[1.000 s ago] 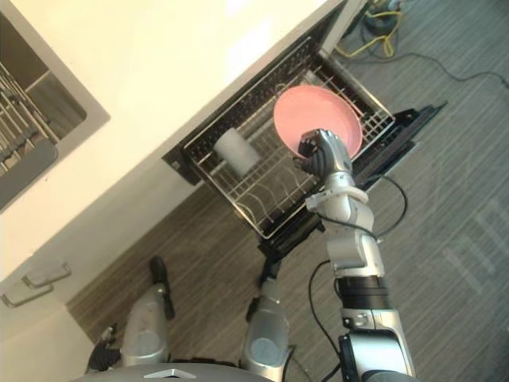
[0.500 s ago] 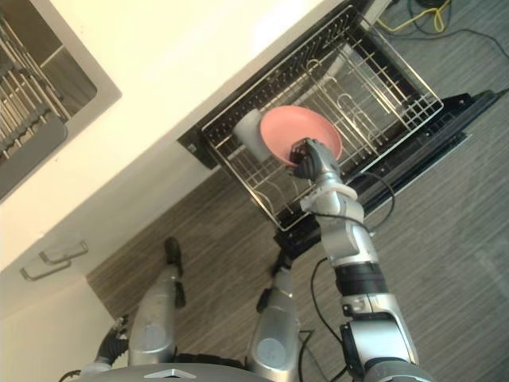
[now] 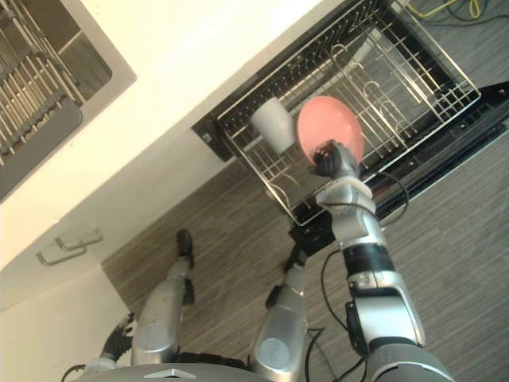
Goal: Walk over to the sink, pick up the cup, carry it to the dishwasher, place the cup inside the dishwasher, then close the dishwasher door
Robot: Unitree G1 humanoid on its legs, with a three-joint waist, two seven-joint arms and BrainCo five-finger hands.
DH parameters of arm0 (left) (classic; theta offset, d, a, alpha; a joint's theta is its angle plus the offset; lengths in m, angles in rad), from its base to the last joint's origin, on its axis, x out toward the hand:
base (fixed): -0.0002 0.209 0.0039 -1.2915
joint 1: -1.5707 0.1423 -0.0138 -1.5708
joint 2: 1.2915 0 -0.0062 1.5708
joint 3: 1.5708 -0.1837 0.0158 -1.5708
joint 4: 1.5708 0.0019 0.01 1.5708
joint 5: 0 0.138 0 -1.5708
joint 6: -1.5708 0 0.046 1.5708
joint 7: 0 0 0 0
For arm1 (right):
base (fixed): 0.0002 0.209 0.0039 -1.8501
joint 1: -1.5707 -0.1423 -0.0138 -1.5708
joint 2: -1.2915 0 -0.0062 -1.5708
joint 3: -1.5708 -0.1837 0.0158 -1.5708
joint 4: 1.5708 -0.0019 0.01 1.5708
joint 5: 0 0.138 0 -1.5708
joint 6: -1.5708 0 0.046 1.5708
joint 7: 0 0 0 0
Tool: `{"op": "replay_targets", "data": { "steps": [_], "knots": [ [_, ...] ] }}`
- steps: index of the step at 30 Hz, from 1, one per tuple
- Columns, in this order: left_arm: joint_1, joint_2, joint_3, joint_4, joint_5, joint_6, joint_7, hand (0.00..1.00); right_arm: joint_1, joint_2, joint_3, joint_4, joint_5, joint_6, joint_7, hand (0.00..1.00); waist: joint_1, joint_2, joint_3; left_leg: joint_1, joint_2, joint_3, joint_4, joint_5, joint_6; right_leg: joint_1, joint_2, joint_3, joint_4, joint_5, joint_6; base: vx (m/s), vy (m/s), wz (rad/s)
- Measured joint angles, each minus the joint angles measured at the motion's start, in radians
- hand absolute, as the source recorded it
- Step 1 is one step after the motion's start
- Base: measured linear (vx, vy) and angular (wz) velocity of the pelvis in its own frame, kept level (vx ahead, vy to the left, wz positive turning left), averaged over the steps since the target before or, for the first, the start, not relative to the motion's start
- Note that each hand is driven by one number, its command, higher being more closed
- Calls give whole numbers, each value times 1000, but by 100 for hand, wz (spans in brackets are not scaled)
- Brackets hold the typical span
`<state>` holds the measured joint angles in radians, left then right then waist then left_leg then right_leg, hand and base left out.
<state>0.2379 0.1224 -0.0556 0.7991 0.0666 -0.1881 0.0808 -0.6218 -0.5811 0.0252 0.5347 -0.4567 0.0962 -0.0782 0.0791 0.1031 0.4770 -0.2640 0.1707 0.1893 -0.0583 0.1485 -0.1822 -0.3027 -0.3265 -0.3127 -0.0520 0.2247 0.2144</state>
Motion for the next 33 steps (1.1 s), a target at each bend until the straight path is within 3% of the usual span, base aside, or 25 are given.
{"op": "replay_targets", "data": {
  "steps": [9, 14, 24, 26, 30, 33],
  "knots": [
    [-22, -6, -37, 37, -17, 19, 0, 0, -99, -40, -32, 112, 186, 25, -38, 0, 1, 43, 0, 4, -8, -4, -17, 20, 7, -2, -7, -1, 2, 9, 1, -18, 2, 1],
    [-23, -6, -38, 37, -17, 21, 0, 0, -108, -53, -83, 87, 225, 26, -26, 0, -1, 44, 0, 10, -15, -3, -18, 27, 9, 2, -14, 2, 1, 19, 1, -34, 6, 0],
    [-24, -14, -31, 67, -27, 29, 2, 0, -75, -44, -117, -161, 327, -8, 72, 0, -26, 47, -6, 61, -15, 0, -20, 30, 8, 53, -14, 5, -11, 30, 1, -21, -1, -2],
    [-23, -17, -27, 87, -27, 29, 5, 0, -43, -22, -137, -215, 340, -10, 76, 0, -29, 44, -33, 69, -15, 1, -21, 28, 6, 65, -14, 3, -16, 30, 1, 0, 0, 0],
    [-11, -20, -21, 116, -27, 29, 21, 0, 8, 23, -204, -270, 403, -9, 39, 0, -35, 33, -84, 93, -10, 3, -21, 24, 1, 93, -7, 3, -28, 31, 1, -2, -5, -1],
    [13, -22, 0, 116, -26, 20, 30, 0, 69, 26, -289, -319, 445, 0, -41, 0, -39, 11, -119, 109, -1, 10, -27, 20, -5, 101, 1, 5, -28, 24, -1, -16, -25, -10]
  ]
}}
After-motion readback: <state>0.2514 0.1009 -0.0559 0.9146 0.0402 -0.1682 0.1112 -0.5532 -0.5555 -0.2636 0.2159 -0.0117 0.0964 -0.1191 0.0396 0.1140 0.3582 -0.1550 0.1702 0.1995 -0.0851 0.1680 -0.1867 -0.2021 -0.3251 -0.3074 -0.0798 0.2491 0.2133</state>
